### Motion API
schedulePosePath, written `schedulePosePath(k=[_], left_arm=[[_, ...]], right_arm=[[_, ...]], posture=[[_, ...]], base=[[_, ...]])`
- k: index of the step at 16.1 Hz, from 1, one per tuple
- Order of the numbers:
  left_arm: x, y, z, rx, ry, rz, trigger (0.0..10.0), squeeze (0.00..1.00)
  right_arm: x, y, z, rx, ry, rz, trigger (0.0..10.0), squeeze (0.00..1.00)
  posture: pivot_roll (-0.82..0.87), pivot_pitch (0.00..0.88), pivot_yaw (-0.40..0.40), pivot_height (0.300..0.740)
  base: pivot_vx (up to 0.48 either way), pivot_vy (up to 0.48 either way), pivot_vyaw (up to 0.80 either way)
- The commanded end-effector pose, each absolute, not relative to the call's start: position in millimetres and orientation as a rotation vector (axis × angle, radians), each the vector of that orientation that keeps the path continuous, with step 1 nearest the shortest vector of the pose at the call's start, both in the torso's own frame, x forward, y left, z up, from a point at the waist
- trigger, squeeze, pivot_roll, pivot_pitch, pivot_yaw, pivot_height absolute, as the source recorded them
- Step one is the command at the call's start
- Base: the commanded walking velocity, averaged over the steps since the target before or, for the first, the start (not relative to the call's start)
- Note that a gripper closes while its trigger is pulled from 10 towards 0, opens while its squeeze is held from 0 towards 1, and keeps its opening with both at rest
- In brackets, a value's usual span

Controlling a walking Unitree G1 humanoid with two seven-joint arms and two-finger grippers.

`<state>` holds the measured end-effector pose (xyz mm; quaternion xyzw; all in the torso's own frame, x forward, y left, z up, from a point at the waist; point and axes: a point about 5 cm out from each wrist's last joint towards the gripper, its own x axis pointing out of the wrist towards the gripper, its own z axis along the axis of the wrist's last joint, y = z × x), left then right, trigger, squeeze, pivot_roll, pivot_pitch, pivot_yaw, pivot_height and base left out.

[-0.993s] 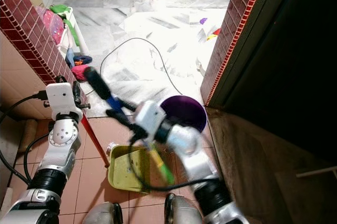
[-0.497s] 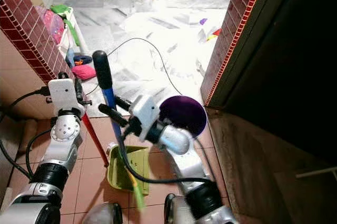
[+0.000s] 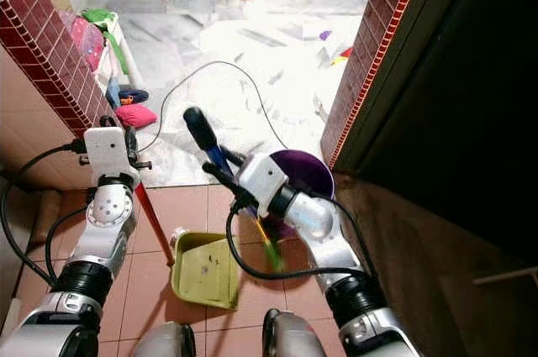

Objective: Sweep floor

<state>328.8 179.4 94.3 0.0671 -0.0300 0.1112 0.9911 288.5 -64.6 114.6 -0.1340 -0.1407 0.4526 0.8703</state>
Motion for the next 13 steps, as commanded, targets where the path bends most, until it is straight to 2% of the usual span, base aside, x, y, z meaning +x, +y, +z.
schedulePosePath(k=[1,7,10,13], left_arm=[[322.4,180.9,76.7,0.197,0.022,0.203,10.0,0.00],[316.4,183.3,78.9,0.208,0.007,0.198,10.0,0.00],[314.5,184.9,77.1,0.212,0.017,0.197,10.0,0.00],[319.3,181.6,81.8,0.206,0.010,0.192,10.0,0.00]], right_arm=[[290.6,-61.8,123.9,-0.313,-0.361,0.951,10.0,0.00],[280.5,-59.9,109.8,-0.315,-0.376,0.963,10.0,0.00],[271.1,-47.4,102.0,-0.192,-0.322,0.953,10.0,0.00],[274.2,-24.6,111.5,-0.014,-0.305,0.904,10.0,0.00]], posture=[[-0.09,0.110,0.013,0.740],[-0.06,0.167,0.038,0.740],[-0.05,0.177,0.043,0.740],[-0.06,0.174,0.046,0.740]], base=[[0.000,0.000,0.00],[0.000,0.000,0.00],[0.000,0.000,0.00],[0.000,0.000,0.00]])
